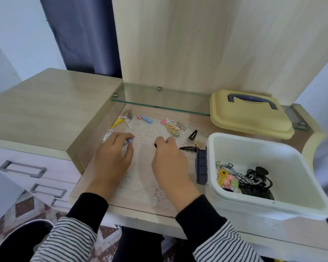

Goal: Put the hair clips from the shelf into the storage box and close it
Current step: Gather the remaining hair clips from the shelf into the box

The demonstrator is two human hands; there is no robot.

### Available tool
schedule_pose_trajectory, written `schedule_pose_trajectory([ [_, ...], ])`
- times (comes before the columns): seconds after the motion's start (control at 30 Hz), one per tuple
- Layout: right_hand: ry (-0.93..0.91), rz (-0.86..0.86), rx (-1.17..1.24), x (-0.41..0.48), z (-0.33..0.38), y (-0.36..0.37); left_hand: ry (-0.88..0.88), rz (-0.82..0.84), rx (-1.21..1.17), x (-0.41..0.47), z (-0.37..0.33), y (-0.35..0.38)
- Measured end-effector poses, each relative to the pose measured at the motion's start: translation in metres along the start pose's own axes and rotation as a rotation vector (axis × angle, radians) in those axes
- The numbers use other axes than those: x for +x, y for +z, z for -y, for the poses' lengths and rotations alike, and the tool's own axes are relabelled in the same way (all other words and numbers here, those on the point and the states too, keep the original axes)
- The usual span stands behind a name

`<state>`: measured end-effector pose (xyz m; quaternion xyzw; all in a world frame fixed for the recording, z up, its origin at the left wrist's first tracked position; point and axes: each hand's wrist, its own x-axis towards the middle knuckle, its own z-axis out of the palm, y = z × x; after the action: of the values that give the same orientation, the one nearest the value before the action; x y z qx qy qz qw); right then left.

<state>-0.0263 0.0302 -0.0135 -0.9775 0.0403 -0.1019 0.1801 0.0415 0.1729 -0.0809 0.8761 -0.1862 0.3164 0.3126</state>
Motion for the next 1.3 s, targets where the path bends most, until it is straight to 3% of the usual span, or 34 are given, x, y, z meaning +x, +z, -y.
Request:
schedule_pose_trajectory([
  [0.23,-0.097,-0.157,0.315,0.005,-0.015,-0.076,-0.181,0.011,-0.35,0.041,-0.075,-0.022],
  [0.37,-0.018,-0.053,0.334,0.007,-0.059,-0.135,-0.352,0.135,-0.63,0.06,-0.135,-0.038],
  [0.5,0.085,0.123,0.331,0.003,-0.109,-0.176,-0.323,0.337,-0.732,0.073,-0.179,-0.036],
  [0.67,0.111,0.397,0.273,-0.003,-0.158,-0.203,-0.222,0.693,-0.681,0.079,-0.218,-0.018],
  [0.8,0.116,0.516,0.24,-0.003,-0.186,-0.202,-0.144,0.93,-0.505,0.08,-0.236,0.007],
  [1.1,0.09,0.775,0.02,-0.001,-0.215,-0.178,0.016,1.229,-0.196,0.074,-0.242,0.059],
  [1.3,0.055,0.863,-0.033,0.002,-0.218,-0.167,0.048,1.31,-0.115,0.072,-0.244,0.08],
])
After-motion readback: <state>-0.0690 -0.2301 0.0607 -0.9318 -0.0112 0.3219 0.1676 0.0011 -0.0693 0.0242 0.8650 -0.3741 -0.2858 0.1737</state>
